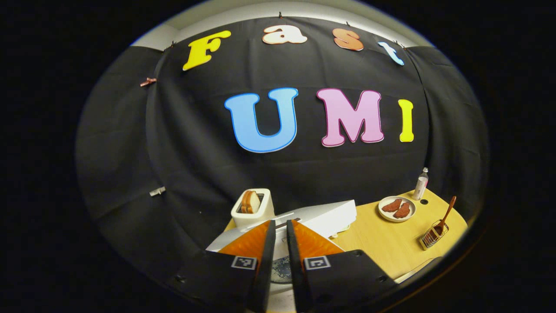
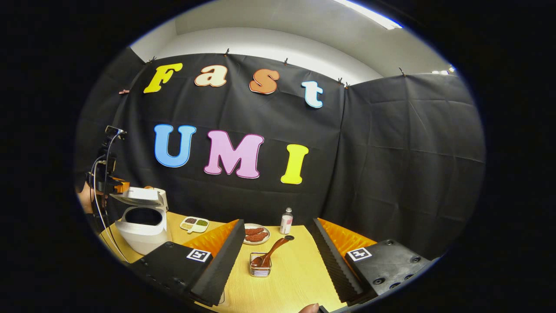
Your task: Close the left gripper, press the button to open the rice cooker; take a wooden spoon from the chopstick holder with the right hand, scoop a spoonful of rice and pour it into the rice cooker, then put the wooden spoon back into the chopstick holder.
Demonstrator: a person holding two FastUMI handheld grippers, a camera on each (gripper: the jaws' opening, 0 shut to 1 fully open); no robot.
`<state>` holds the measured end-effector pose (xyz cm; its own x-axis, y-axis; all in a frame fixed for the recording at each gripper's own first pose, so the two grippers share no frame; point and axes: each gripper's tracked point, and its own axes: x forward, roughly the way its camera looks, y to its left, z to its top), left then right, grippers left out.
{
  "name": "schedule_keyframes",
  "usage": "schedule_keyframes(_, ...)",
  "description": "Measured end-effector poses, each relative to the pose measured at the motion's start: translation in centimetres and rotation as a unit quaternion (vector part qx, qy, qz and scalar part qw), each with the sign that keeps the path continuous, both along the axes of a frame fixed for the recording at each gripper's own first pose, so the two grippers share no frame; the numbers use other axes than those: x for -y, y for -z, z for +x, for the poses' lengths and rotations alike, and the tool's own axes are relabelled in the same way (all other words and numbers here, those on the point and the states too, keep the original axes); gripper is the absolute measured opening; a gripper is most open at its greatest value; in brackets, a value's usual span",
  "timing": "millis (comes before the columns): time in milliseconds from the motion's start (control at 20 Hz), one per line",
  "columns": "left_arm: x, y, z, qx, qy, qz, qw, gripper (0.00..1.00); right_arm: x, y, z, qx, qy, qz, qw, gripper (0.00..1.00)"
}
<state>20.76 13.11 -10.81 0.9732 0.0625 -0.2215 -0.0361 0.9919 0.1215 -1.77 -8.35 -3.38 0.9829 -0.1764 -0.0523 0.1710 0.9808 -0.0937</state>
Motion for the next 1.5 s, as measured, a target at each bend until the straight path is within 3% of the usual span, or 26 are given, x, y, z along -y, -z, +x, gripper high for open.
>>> schedule_keyframes(50, 0.6, -0.6, -0.6, 0.009, 0.006, -0.002, 1.000, 0.40, 0.1, 0.1, -0.3, -0.001, 0.000, 0.001, 1.000, 0.98)
schedule_keyframes(100, 1.0, -1.1, -1.1, 0.018, 0.011, -0.007, 1.000, 0.48, 0.2, 0.0, -0.4, 0.000, 0.000, 0.003, 1.000, 0.98)
schedule_keyframes(150, 1.5, -1.8, -1.6, 0.027, 0.016, -0.012, 0.999, 0.70, 0.2, 0.1, -0.4, -0.001, -0.002, 0.006, 1.000, 0.98)
schedule_keyframes(200, 1.9, -2.2, -2.4, 0.032, 0.021, -0.018, 0.999, 0.80, 0.1, 0.4, -0.4, -0.003, -0.005, 0.010, 1.000, 0.98)
schedule_keyframes(250, 2.0, -2.6, -3.0, 0.037, 0.015, -0.021, 0.999, 1.00, -0.1, 0.6, -0.4, -0.005, -0.011, 0.015, 1.000, 0.98)
schedule_keyframes(550, 5.1, -3.2, -8.1, 0.047, 0.009, -0.070, 0.996, 0.96, -0.6, 3.1, 1.6, -0.031, -0.063, 0.047, 0.996, 0.98)
schedule_keyframes(750, 7.0, -1.6, -11.6, 0.034, -0.010, -0.086, 0.996, 0.97, 0.3, 7.3, 4.9, -0.057, -0.088, 0.071, 0.992, 0.98)
schedule_keyframes(1050, 9.3, 1.1, -16.0, 0.016, -0.033, -0.030, 0.999, 0.97, 1.7, 15.7, 11.0, -0.119, -0.115, 0.147, 0.975, 0.98)
schedule_keyframes(1200, 12.1, 2.3, -17.1, 0.006, -0.023, -0.033, 0.999, 0.96, 2.6, 20.1, 13.9, -0.148, -0.116, 0.172, 0.967, 0.98)
schedule_keyframes(1500, 14.5, 5.9, -18.8, -0.026, -0.043, -0.038, 0.998, 0.96, 4.1, 27.3, 18.8, -0.185, -0.123, 0.206, 0.953, 0.93)
